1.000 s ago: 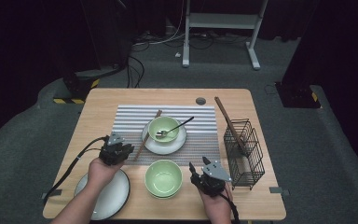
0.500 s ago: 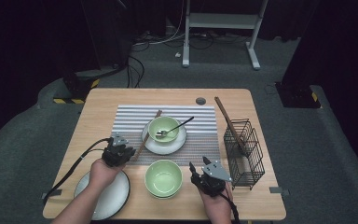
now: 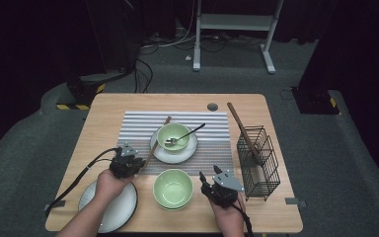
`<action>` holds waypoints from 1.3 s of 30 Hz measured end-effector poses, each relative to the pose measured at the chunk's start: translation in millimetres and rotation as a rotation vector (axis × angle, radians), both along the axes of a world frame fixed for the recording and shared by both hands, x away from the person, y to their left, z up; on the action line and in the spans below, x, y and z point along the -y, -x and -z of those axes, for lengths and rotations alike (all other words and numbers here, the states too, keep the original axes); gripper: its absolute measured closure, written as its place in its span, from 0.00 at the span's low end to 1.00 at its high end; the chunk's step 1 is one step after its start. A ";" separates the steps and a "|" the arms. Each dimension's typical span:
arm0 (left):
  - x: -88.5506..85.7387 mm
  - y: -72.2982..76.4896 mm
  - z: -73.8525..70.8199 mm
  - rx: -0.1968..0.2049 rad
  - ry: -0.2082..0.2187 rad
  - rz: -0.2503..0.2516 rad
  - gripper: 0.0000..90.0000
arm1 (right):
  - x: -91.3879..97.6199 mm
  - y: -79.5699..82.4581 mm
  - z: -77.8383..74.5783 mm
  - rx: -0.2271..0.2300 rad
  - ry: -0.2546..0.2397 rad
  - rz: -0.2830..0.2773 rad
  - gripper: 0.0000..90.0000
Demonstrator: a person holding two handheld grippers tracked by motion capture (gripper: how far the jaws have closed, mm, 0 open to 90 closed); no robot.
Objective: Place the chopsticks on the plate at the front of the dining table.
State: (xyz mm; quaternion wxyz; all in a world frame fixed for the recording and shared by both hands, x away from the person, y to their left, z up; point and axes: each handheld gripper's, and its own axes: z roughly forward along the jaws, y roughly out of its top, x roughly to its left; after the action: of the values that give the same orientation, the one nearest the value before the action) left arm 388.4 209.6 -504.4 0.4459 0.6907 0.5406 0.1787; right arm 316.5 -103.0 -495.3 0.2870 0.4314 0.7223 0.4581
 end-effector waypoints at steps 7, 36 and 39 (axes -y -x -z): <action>2.4 1.1 -1.5 -0.006 -0.010 0.020 0.86 | -0.4 -0.3 0.0 -0.002 -0.002 0.001 0.48; 12.0 4.5 2.6 -0.024 0.029 0.052 0.86 | -2.5 -0.2 1.1 -0.004 0.001 -0.005 0.48; 12.4 5.0 2.4 -0.016 0.027 0.047 0.86 | -2.5 -0.2 1.0 -0.004 0.000 -0.004 0.48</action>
State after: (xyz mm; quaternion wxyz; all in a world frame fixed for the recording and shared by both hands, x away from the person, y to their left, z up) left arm 383.4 197.2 -506.8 0.4548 0.6986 0.5301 0.1554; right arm 316.8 -100.5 -496.4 0.2846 0.4311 0.7237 0.4577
